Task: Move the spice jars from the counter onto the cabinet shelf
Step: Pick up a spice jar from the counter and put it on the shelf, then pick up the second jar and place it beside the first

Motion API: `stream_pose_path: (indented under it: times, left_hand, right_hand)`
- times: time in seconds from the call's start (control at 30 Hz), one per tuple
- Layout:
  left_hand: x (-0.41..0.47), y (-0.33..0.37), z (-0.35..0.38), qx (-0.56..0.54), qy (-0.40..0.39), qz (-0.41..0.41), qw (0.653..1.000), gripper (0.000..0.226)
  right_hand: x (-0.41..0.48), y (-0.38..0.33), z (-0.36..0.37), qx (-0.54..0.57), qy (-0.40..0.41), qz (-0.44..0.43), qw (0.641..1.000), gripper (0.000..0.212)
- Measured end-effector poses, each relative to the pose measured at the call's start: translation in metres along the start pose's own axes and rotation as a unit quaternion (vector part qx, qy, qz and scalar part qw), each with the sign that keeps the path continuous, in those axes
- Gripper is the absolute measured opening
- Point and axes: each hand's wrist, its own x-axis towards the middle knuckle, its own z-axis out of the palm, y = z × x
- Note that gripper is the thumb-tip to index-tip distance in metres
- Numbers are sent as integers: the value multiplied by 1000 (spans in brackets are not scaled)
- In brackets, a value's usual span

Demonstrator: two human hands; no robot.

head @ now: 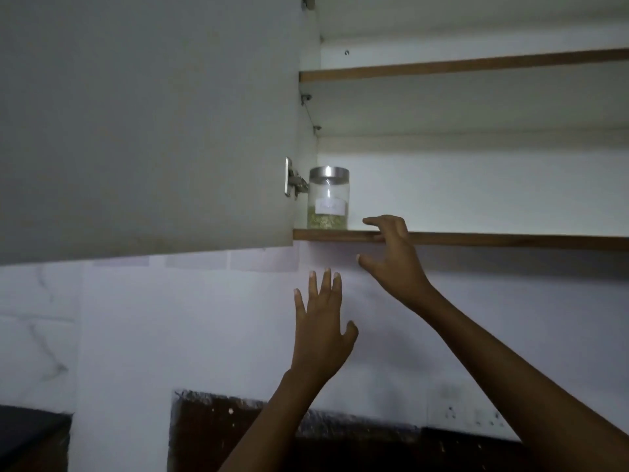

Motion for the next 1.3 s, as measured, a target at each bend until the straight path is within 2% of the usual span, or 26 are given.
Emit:
stream_pose_path:
  times: [0.1,0.2,0.33,0.5,0.7,0.83,0.93,1.07,1.1,1.2,1.3]
  left_hand:
    - [-40,19,4,-105,62,33,992,61]
    - [-76,36,5,-153,55,39,986,43]
    - [-127,50,13,-173,-26,46,984,34]
    - [-200,66,41,-190,-138,45,971,24]
    - [-272,80,77,-212,-251,14,945,25]
    - [-311,95,97,-205,-341,59,915,22]
    - [-346,103,107,-214,-407,70,885,26]
    - [-392,110,117,-177,-503,93,841,41]
    - [-399,110,117,-180,-512,95,835,43]
    - [-411,110,115,-191,-517,78,831,45]
    - [-420,111,111,-206,-515,58,830,51]
  right_hand:
    - [-56,-1,-18,11,-25,-13,1000,35]
    - [-120,9,-31,-10,-75,-9,997,26]
    - [-213,29,-50,11,-131,75,988,22]
    - [-314,45,-69,46,-204,190,959,24]
    - [-389,49,-79,43,-259,285,922,22]
    - [-435,51,-87,38,-314,321,893,19]
    - [-470,53,-92,51,-369,359,856,34]
    - [-522,55,-94,62,-437,443,780,76]
    - [-534,56,-93,59,-440,455,772,83]
    - [-559,55,-87,60,-411,456,788,92]
    - [-569,54,-83,73,-348,434,828,83]
